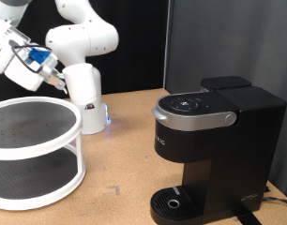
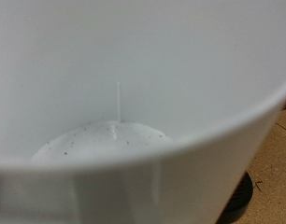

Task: Make a cup of coffee with the keurig machine

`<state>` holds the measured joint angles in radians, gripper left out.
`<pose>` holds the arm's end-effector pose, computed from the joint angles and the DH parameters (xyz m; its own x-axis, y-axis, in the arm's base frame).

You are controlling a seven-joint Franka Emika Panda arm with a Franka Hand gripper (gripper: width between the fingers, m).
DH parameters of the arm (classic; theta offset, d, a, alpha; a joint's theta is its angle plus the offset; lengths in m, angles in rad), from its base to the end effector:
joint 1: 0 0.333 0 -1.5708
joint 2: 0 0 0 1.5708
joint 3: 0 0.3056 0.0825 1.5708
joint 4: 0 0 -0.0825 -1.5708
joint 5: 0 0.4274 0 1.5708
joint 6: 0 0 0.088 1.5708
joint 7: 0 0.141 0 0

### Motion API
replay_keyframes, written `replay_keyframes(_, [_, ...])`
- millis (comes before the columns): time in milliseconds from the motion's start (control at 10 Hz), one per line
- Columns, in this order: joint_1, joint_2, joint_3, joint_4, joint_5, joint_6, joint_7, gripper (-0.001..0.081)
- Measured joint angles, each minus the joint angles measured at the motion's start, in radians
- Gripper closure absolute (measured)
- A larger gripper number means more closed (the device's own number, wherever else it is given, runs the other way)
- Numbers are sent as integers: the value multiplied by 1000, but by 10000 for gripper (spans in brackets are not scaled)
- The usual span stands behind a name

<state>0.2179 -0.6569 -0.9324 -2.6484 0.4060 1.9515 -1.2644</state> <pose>0.3506 -0.1796 0.3238 0.7730 0.2223 0.5942 0.5825 -0.6197 -0.5259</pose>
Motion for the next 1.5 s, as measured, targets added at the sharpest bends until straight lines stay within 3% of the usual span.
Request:
replay_keyframes(400, [110,103,-5,13,108,120,36,746])
replay_keyframes(800, [186,175,-13,27,167,206,36,746])
replay_keyframes(1000, [207,203,-6,33,167,237,33,746])
replay_keyframes(1200, [207,203,-12,33,173,215,34,746])
replay_keyframes(1500, [226,207,0,11,238,251,51,746])
